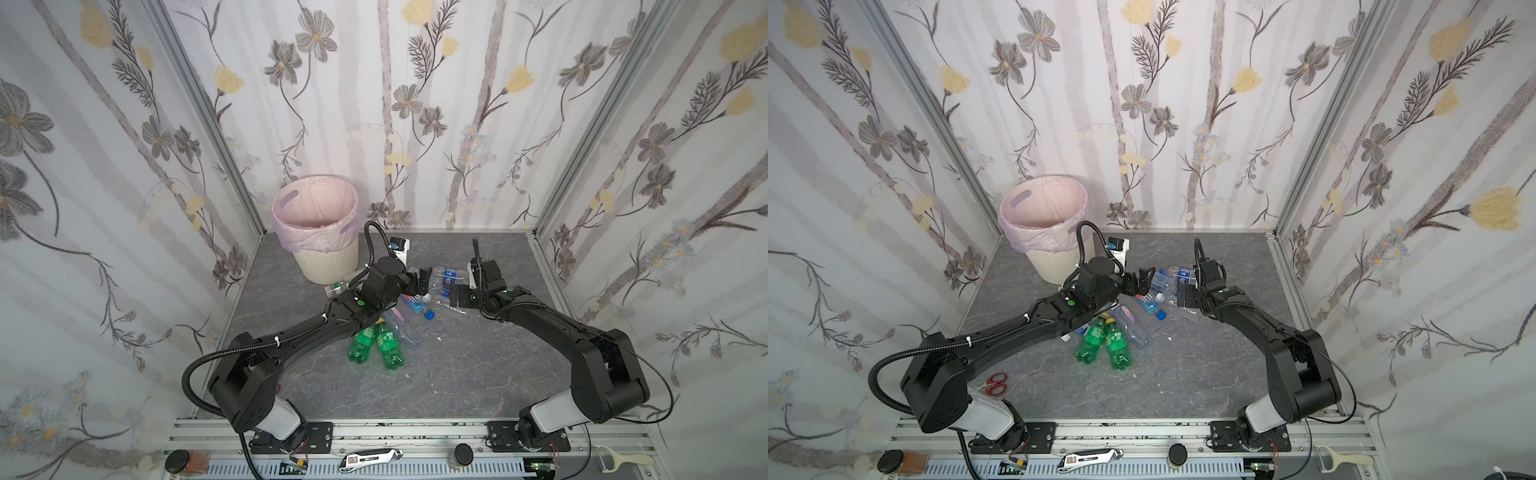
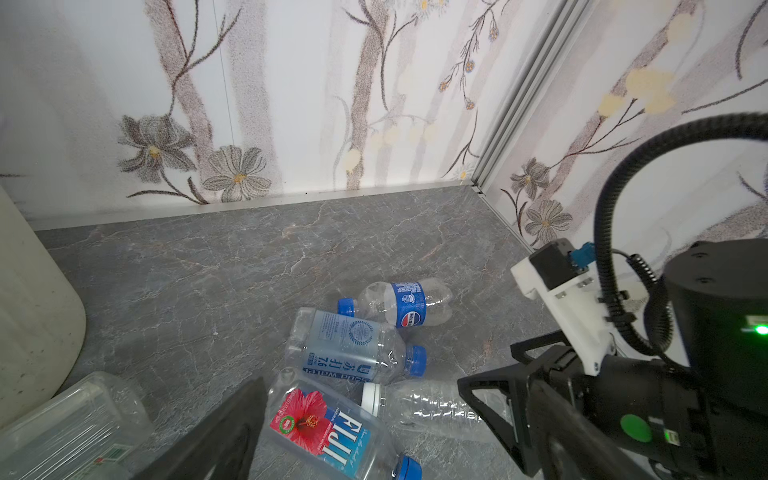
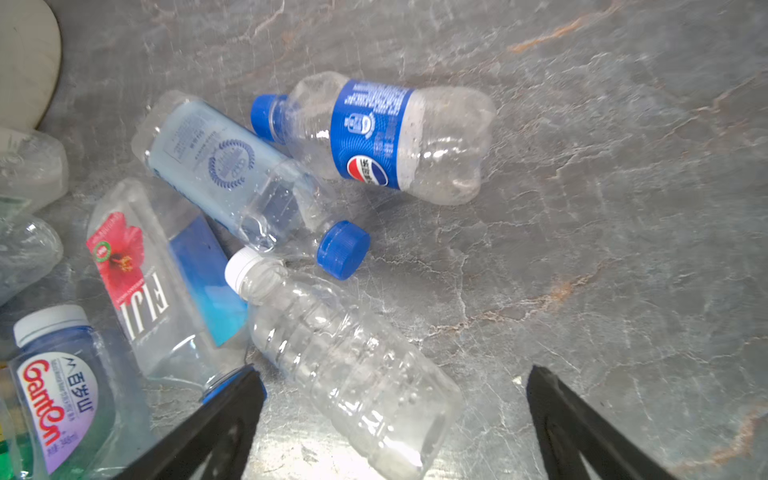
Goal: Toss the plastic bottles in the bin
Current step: 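Lower the right gripper onto the clear ribbed white-cap bottle and close it, then lift the clear bottle with the right gripper toward the left gripper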
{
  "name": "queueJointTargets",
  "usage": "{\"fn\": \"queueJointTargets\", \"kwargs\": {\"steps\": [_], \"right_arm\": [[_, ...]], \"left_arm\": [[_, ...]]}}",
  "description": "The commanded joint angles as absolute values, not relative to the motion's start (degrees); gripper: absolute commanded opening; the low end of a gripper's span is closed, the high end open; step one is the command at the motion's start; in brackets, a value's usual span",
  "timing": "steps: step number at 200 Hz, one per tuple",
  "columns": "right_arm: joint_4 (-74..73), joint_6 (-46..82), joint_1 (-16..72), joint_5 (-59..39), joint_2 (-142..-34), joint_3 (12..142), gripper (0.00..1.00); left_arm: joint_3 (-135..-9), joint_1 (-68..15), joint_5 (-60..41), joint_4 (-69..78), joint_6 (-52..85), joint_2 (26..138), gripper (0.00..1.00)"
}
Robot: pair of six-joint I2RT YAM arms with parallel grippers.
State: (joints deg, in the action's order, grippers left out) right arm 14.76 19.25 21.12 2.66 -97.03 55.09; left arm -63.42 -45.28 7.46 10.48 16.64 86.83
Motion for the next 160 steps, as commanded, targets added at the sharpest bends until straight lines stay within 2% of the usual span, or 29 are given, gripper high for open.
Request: {"fn": "queueJointTargets", "kwargs": {"steps": [1, 54, 104, 160], "right_arm": [[12.1, 17.8, 21.5, 0.1, -99.7, 55.9, 1.0], [10.2, 18.5, 24.2, -2.3, -100.9, 52.4, 0.99], [10.0, 18.8, 26.1, -2.2, -99.4, 49.9, 0.91], [10.0, 19.1, 26.2, -2.2, -102.7, 50.3, 0.73]], "left_arm": [[-64.0, -45.3, 8.4, 11.7, 16.3, 86.1, 1.0], [-64.0, -45.3, 8.3, 11.7, 16.3, 86.1, 1.0], [-64.1, -45.2, 8.3, 11.7, 16.4, 86.4, 1.0], [-64.3, -45.3, 7.0, 11.5, 17.2, 87.9, 1.0]]}}
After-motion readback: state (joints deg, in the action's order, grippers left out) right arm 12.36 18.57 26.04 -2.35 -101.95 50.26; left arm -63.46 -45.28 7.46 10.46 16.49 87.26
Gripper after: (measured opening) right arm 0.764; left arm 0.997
